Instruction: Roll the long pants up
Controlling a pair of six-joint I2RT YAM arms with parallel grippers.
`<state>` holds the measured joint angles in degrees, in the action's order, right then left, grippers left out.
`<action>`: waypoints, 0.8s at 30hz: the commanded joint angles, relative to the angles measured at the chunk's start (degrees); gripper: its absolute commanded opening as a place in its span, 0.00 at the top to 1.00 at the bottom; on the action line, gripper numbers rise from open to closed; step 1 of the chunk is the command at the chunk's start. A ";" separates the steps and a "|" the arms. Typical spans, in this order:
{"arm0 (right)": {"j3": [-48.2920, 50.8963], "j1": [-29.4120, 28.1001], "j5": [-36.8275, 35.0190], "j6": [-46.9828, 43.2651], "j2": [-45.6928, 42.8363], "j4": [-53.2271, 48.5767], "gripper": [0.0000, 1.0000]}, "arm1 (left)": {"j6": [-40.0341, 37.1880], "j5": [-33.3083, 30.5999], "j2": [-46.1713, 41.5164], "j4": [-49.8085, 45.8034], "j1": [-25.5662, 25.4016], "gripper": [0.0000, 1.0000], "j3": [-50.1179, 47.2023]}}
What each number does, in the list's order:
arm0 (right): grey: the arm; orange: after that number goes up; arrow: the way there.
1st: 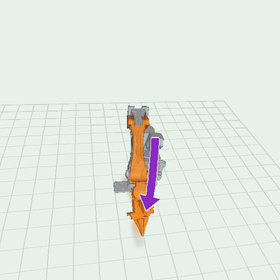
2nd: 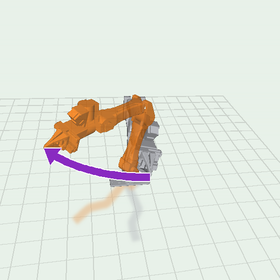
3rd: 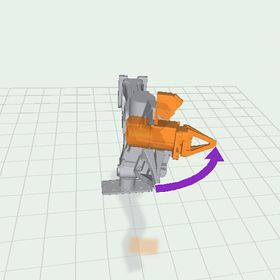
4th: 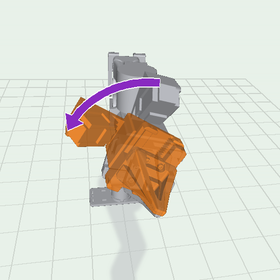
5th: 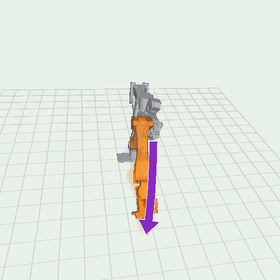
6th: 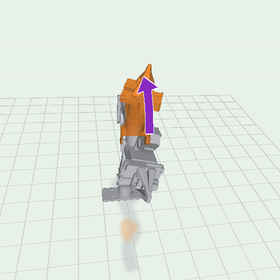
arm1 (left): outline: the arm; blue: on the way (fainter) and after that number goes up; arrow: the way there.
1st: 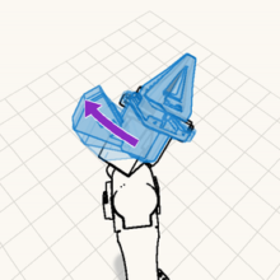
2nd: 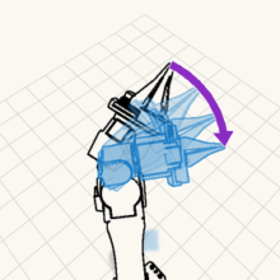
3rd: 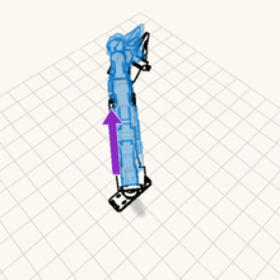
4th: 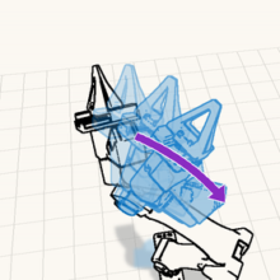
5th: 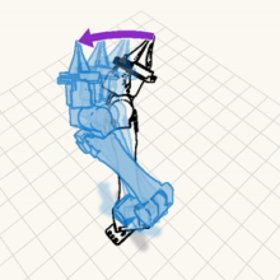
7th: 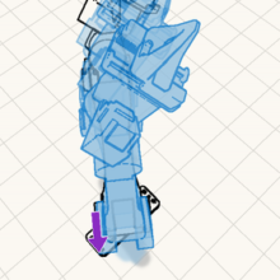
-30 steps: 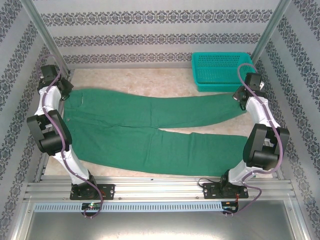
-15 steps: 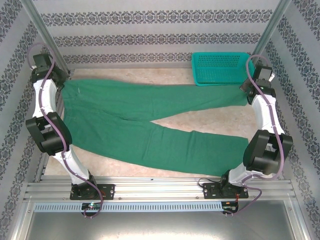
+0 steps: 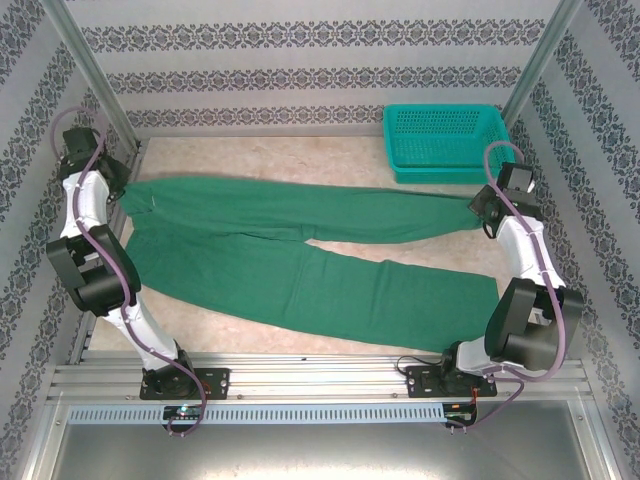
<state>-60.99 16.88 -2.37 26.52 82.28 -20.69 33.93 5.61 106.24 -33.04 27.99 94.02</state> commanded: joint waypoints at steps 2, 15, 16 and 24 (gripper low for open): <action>-6.82 1.48 3.36 0.37 4.62 -0.69 1.00 | 2.02 3.47 2.22 1.31 0.40 1.00 6.20; -9.15 0.28 12.38 -4.18 10.71 -14.87 0.44 | -0.01 2.94 4.60 -0.23 0.49 1.00 8.38; -9.23 0.47 11.42 -4.30 10.18 -15.08 0.31 | 0.04 3.01 4.92 -0.25 0.48 1.00 8.74; -20.67 2.58 10.67 -3.51 20.55 -17.30 0.19 | 0.02 3.47 8.01 0.64 0.23 1.00 10.35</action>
<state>-76.01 18.83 8.45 23.64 97.41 -36.58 34.92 9.45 113.27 -33.08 28.14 102.56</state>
